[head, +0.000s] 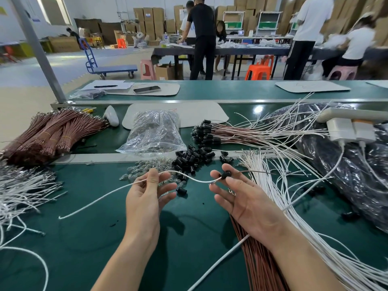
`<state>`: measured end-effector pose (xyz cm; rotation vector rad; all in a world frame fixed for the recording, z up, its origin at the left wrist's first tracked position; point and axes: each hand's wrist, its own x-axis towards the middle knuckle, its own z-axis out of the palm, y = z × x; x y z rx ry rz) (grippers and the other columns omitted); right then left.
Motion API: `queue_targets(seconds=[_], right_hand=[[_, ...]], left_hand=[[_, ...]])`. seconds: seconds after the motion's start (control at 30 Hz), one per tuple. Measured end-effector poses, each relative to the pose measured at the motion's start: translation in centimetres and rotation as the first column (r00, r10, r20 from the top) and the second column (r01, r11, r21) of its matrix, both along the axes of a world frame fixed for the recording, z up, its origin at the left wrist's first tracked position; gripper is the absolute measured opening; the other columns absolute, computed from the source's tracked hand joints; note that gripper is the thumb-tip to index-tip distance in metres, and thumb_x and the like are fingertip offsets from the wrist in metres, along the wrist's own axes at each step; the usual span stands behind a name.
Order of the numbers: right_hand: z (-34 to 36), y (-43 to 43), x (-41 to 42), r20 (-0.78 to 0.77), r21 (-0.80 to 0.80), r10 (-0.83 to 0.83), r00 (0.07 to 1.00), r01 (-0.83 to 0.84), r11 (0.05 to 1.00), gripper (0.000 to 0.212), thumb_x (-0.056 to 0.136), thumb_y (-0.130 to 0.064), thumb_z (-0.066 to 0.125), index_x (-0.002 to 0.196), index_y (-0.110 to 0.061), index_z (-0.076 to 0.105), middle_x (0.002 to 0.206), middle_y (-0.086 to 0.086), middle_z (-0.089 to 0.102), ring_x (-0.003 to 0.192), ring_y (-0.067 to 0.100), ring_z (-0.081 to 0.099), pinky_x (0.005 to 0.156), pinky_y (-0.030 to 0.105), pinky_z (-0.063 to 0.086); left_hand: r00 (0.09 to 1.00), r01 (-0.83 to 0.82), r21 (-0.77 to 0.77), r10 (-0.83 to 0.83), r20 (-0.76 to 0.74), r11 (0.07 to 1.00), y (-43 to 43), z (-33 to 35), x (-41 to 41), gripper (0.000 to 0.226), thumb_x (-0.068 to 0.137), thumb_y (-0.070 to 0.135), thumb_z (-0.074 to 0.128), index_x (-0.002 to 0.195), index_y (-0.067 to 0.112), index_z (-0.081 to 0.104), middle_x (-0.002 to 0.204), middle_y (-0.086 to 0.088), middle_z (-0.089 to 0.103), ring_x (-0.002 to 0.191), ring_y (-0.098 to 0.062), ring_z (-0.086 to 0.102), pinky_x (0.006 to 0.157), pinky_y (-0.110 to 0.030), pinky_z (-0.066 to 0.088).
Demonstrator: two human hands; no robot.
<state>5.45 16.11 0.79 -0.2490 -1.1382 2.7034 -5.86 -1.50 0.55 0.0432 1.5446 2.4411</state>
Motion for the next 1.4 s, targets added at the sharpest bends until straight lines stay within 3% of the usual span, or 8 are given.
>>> queue_targets(seconds=[0.13, 0.27, 0.37, 0.67, 0.83, 0.97, 1.23, 1.4], right_hand=[[0.1, -0.3, -0.1, 0.016, 0.002, -0.006, 1.0, 0.006, 1.0, 0.025, 0.088, -0.01, 0.065, 0.108, -0.019, 0.078, 0.123, 0.018, 0.07, 0.095, 0.025, 0.074, 0.076, 0.03, 0.061], [-0.1, -0.4, -0.1, 0.009, 0.011, 0.026, 1.0, -0.026, 1.0, 0.026, 0.088, -0.009, 0.066, 0.11, -0.018, 0.077, 0.122, 0.02, 0.07, 0.096, 0.026, 0.074, 0.079, 0.031, 0.06], [-0.2, -0.4, -0.2, 0.0, 0.027, 0.04, 0.999, -0.04, 0.999, 0.029, 0.083, -0.012, 0.071, 0.111, -0.018, 0.077, 0.123, 0.021, 0.069, 0.1, 0.027, 0.073, 0.081, 0.031, 0.059], [-0.2, -0.6, -0.3, 0.012, 0.074, 0.046, 0.999, -0.046, 0.996, 0.03, 0.085, -0.01, 0.068, 0.113, -0.019, 0.077, 0.125, 0.02, 0.069, 0.105, 0.026, 0.073, 0.083, 0.03, 0.058], [-0.2, -0.9, -0.2, 0.019, 0.1, 0.025, 1.0, -0.027, 0.995, 0.028, 0.089, -0.008, 0.063, 0.112, -0.016, 0.077, 0.125, 0.02, 0.069, 0.108, 0.025, 0.071, 0.085, 0.029, 0.058], [-0.1, -1.2, -0.4, 0.001, 0.111, 0.008, 1.0, -0.008, 0.994, 0.028, 0.093, -0.02, 0.06, 0.115, -0.015, 0.076, 0.12, 0.014, 0.072, 0.106, 0.023, 0.072, 0.084, 0.03, 0.059], [-0.4, -1.3, -0.6, 0.06, 0.256, -0.052, 0.997, 0.035, 0.966, 0.028, 0.088, -0.017, 0.065, 0.113, -0.014, 0.077, 0.115, 0.013, 0.074, 0.097, 0.023, 0.074, 0.076, 0.03, 0.06], [-0.3, -1.5, -0.6, 0.077, 0.275, -0.077, 0.994, 0.053, 0.96, 0.024, 0.084, -0.019, 0.067, 0.105, -0.018, 0.079, 0.114, 0.014, 0.074, 0.099, 0.025, 0.074, 0.074, 0.029, 0.06]], left_hand=[[0.97, 0.227, 0.042, -0.229, 0.078, 0.973, 0.6, 0.2, 0.8, 0.033, 0.084, 0.039, 0.07, 0.099, 0.009, 0.069, 0.085, -0.005, 0.073, 0.062, -0.013, 0.066, 0.053, -0.023, 0.056], [0.879, 0.473, -0.015, -0.47, 0.086, 0.881, 1.4, -0.2, 2.1, 0.042, 0.077, 0.038, 0.075, 0.104, 0.006, 0.07, 0.081, -0.005, 0.066, 0.06, -0.013, 0.061, 0.049, -0.023, 0.051], [0.829, 0.559, -0.067, -0.557, 0.056, 0.826, 1.6, -0.5, 2.7, 0.033, 0.08, 0.03, 0.073, 0.104, 0.007, 0.073, 0.079, -0.004, 0.064, 0.06, -0.013, 0.059, 0.05, -0.023, 0.05], [0.876, 0.48, -0.019, -0.478, 0.062, 0.877, 1.6, -0.1, 2.8, 0.017, 0.091, 0.023, 0.067, 0.101, 0.01, 0.066, 0.086, -0.008, 0.07, 0.066, -0.014, 0.065, 0.054, -0.026, 0.054], [0.912, 0.408, 0.005, -0.407, 0.048, 0.913, 1.8, -0.3, 2.9, 0.024, 0.08, 0.025, 0.072, 0.097, 0.009, 0.068, 0.086, -0.007, 0.07, 0.068, -0.015, 0.066, 0.057, -0.026, 0.054], [0.936, 0.348, 0.017, -0.349, 0.043, 0.937, 1.9, -0.2, 3.0, 0.023, 0.078, 0.025, 0.073, 0.095, 0.01, 0.07, 0.086, -0.008, 0.072, 0.067, -0.013, 0.067, 0.056, -0.024, 0.055], [0.912, 0.408, 0.021, -0.408, 0.042, 0.913, 1.4, 0.1, 2.7, 0.023, 0.076, 0.023, 0.074, 0.094, 0.008, 0.072, 0.09, -0.01, 0.072, 0.073, -0.015, 0.068, 0.061, -0.026, 0.058], [0.913, 0.409, -0.024, -0.409, 0.002, 0.912, 1.4, 0.2, 2.9, 0.012, 0.075, 0.026, 0.076, 0.083, 0.018, 0.08, 0.09, -0.01, 0.074, 0.073, -0.013, 0.068, 0.061, -0.025, 0.057]])
